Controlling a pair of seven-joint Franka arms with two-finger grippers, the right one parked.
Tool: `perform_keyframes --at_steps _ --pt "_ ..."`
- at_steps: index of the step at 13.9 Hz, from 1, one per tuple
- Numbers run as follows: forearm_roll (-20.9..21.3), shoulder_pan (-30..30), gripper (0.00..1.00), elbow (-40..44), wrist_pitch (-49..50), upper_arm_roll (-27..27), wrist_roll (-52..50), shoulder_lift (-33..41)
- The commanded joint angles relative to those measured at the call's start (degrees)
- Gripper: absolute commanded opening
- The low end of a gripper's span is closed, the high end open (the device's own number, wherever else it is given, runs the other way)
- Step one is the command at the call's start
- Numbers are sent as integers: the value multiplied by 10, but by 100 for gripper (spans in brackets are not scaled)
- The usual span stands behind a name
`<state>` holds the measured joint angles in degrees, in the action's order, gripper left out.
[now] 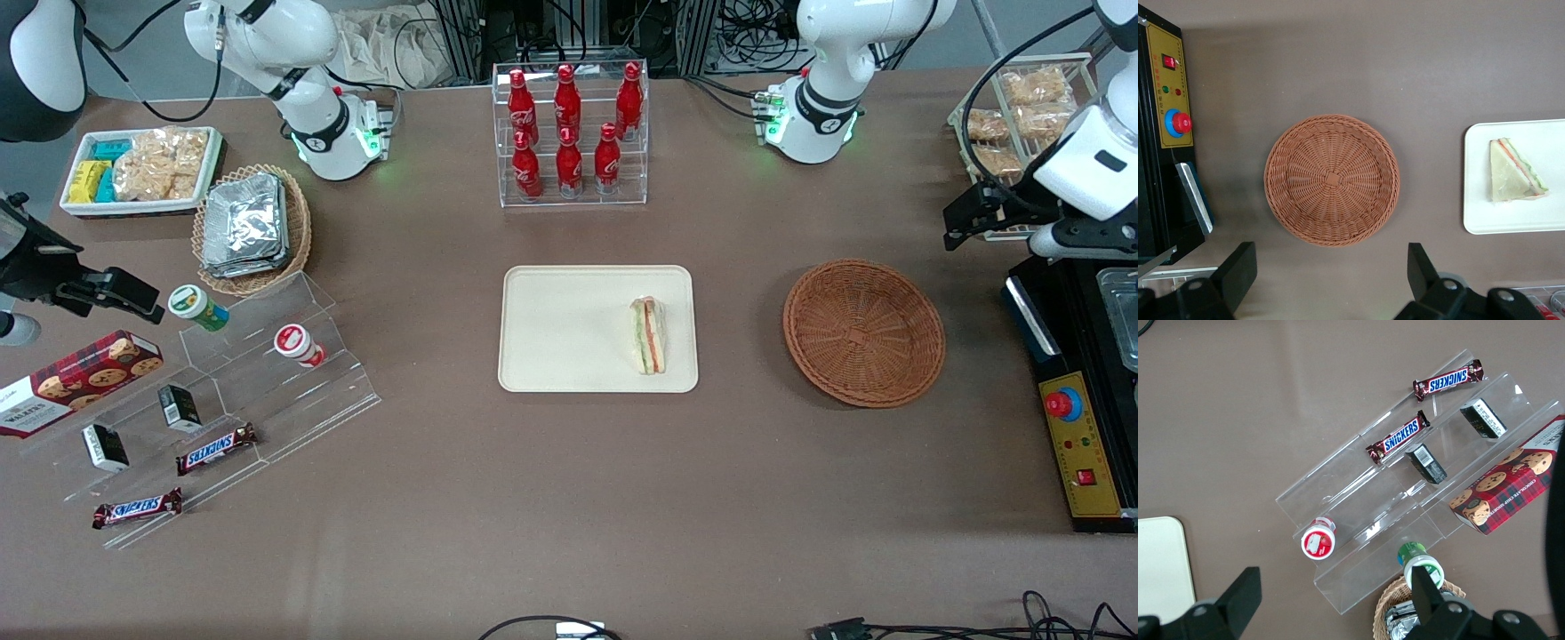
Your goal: Place sandwich from basket to tray
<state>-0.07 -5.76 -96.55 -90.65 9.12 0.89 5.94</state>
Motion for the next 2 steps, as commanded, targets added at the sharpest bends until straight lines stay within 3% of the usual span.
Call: perform_keyframes --at_steps 1,2 --pt "-4 4 100 0 19 -7 11 8" --pt "-2 3 100 0 19 -7 11 8"
